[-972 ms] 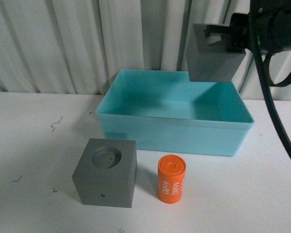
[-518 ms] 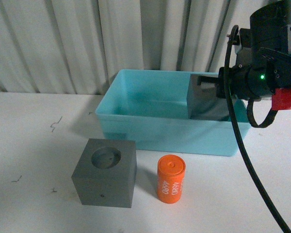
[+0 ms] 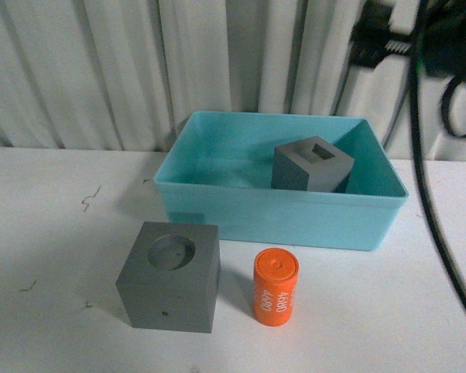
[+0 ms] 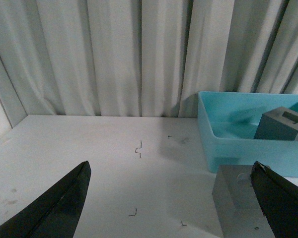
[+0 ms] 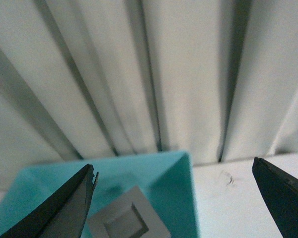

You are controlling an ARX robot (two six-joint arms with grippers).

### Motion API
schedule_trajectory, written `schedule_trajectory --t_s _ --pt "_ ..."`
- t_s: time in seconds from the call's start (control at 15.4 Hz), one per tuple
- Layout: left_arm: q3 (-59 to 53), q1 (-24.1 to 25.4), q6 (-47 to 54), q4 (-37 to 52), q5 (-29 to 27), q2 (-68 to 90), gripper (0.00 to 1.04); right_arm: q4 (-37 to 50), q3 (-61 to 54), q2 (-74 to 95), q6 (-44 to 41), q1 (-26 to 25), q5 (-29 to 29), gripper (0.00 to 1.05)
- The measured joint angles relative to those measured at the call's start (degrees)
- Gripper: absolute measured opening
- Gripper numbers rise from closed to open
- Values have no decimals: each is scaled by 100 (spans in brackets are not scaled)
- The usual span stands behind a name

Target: Place gray and orange parts in blue box

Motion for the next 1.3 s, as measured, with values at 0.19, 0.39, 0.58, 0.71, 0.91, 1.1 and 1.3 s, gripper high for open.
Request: schedule_trajectory --t_s 0.19,0.39,0.58,0.71,0.91,1.1,1.3 --pt "0 0 0 0 0 0 98 -297 -1987 -2811 87 -507 192 98" --pt "0 0 0 -2 0 0 98 -2232 -4721 -5469 741 -616 929 97" --pt "0 0 0 4 -2 0 98 850 -5969 -6336 -944 -1097 -981 52" --pt "0 0 0 2 0 0 98 555 -6284 -6940 -1172 -1106 -966 15" --pt "0 0 0 2 0 0 98 127 -6529 -7587 -1248 -1106 -966 2" --pt "0 0 0 2 0 0 98 52 -6791 -8072 -1248 -1106 -966 2" --pt "0 0 0 2 0 0 98 -516 -6806 -8662 -1250 -1106 -966 2"
